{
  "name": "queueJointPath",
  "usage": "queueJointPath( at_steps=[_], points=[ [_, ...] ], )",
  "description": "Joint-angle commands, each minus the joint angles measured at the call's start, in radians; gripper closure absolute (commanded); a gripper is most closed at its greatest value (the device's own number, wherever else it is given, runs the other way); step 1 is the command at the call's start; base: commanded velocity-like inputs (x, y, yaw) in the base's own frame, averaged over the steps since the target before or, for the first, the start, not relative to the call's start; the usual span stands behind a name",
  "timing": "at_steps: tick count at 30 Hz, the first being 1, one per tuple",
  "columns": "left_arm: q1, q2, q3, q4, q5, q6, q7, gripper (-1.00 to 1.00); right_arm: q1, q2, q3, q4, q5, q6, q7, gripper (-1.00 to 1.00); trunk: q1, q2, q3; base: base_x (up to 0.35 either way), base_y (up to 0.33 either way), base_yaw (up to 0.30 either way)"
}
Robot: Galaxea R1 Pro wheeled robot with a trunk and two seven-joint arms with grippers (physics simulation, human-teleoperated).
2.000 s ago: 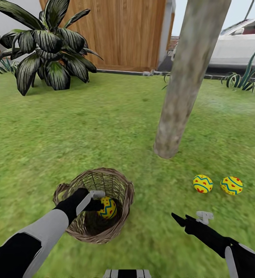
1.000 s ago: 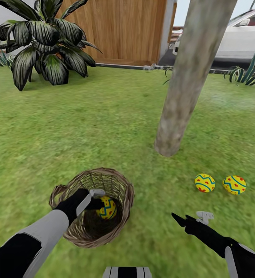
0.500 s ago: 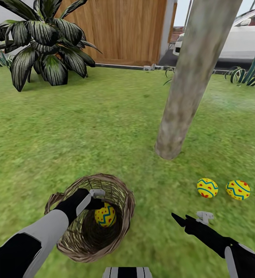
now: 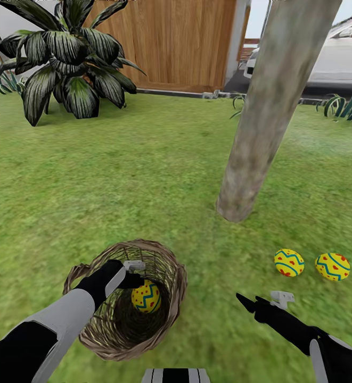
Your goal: Take the three Easter eggs out of the wicker basket on the lawn in the garden, then place them on the lawn next to a single tree (choose any tree) so that all three eggs are next to the same tree and none are left in the basket.
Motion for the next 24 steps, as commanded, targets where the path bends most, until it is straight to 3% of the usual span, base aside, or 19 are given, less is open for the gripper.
queueJointPath(
  at_steps=[1, 24],
  points=[
    [-0.001, 0.000, -0.007, -0.001, 0.011, 0.003, 0.009, -1.00, -0.001, 0.001, -0.002, 0.000, -0.004, 0.008, 0.003, -1.00, 0.000, 0.000, 0.000, 0.000, -0.160, 0.121],
    [-0.001, 0.000, -0.007, 0.000, 0.011, 0.001, 0.008, -1.00, -0.001, 0.001, -0.001, 0.000, -0.005, 0.008, 0.003, -1.00, 0.000, 0.000, 0.002, 0.005, -0.085, 0.017]
  ],
)
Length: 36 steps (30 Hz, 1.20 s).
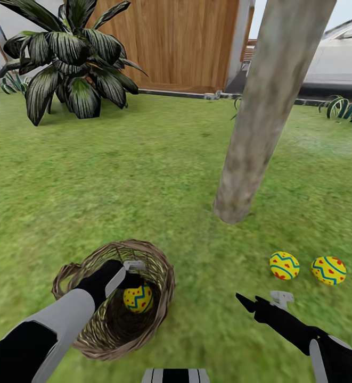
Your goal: Take the three Easter eggs out of the wicker basket on the lawn in the garden, then place them on the lawn next to a single tree (choose any tree) so that all three eggs are next to the same tree and none are left in the basket.
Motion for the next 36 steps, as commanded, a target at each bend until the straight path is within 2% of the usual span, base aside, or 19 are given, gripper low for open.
queueJointPath(
  at_steps=[1, 9, 36],
  points=[
    [0.000, 0.001, -0.007, -0.002, 0.011, 0.003, 0.009, -1.00, -0.001, 0.001, -0.002, -0.001, -0.004, 0.008, 0.003, -1.00, 0.000, 0.000, -0.001, 0.115, -0.014, 0.000],
    [0.000, 0.000, -0.008, -0.002, 0.011, -0.001, 0.009, -1.00, -0.001, 0.001, -0.002, -0.001, -0.005, 0.009, 0.003, -1.00, 0.000, 0.000, -0.001, 0.086, -0.005, 0.000],
    [0.002, 0.002, -0.007, -0.008, 0.012, -0.019, 0.009, -1.00, -0.001, 0.001, -0.001, -0.001, -0.005, 0.009, 0.003, -1.00, 0.000, 0.000, -0.001, 0.003, 0.000, 0.000]
  ],
)
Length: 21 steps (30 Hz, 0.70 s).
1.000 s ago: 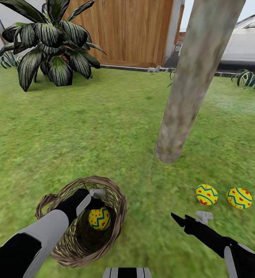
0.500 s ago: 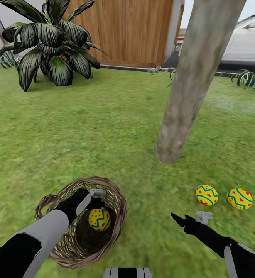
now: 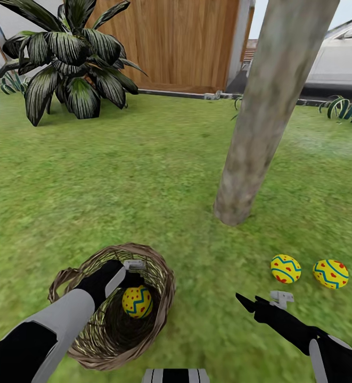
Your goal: Take the three Easter eggs out of the wicker basket on the lawn in the garden, then place them on the lawn next to a single tree (choose any tree) so that all three eggs are next to the same tree and none are left in the basket.
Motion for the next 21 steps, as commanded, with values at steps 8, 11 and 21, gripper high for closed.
queueJointPath(
  at_steps=[8, 11, 21],
  points=[
    [0.000, 0.001, -0.006, 0.003, 0.010, -0.026, 0.008, -1.00, -0.001, 0.001, -0.002, -0.001, -0.004, 0.008, 0.003, -1.00, 0.003, -0.002, -0.028, 0.000, 0.000, 0.000],
    [0.000, 0.001, -0.006, 0.004, 0.010, -0.029, 0.008, -1.00, -0.001, 0.001, -0.002, -0.001, -0.004, 0.008, 0.003, -1.00, 0.004, -0.003, -0.039, 0.000, 0.000, 0.000],
    [0.000, 0.001, -0.007, 0.005, 0.010, -0.044, 0.006, -1.00, -0.001, 0.001, -0.002, -0.001, -0.004, 0.008, 0.003, -1.00, 0.009, -0.005, -0.078, 0.000, 0.000, 0.000]
  ],
)
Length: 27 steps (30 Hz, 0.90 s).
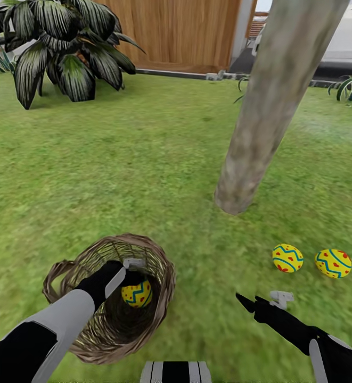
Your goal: Take the three Easter eggs out of the wicker basket on the lawn in the garden, then place them on the lawn next to a single tree (choose any tree) so that all three eggs are next to the same tree and none are left in the basket.
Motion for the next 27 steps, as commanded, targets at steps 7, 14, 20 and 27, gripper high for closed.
queueJointPath(
  at_steps=[7, 14, 20, 27],
  points=[
    [0.000, 0.001, -0.007, -0.002, 0.011, -0.002, 0.005, -1.00, -0.001, 0.001, -0.002, -0.001, -0.004, 0.008, 0.003, -1.00, 0.003, -0.002, -0.028, 0.000, 0.000, 0.000],
    [0.000, 0.001, -0.006, -0.002, 0.012, -0.032, 0.002, -1.00, -0.001, 0.001, -0.002, -0.001, -0.003, 0.009, 0.003, -1.00, 0.005, -0.003, -0.047, 0.000, 0.000, 0.000],
    [0.000, 0.001, -0.006, -0.002, 0.012, -0.039, 0.002, -1.00, -0.001, 0.001, -0.002, -0.001, -0.003, 0.008, 0.003, -1.00, 0.005, -0.003, -0.047, 0.000, 0.000, 0.000],
    [0.000, 0.001, -0.006, -0.002, 0.012, -0.041, 0.002, -1.00, -0.001, 0.000, 0.000, -0.001, 0.004, 0.009, 0.003, -1.00, 0.007, -0.004, -0.063, 0.000, 0.000, 0.000]
  ],
)
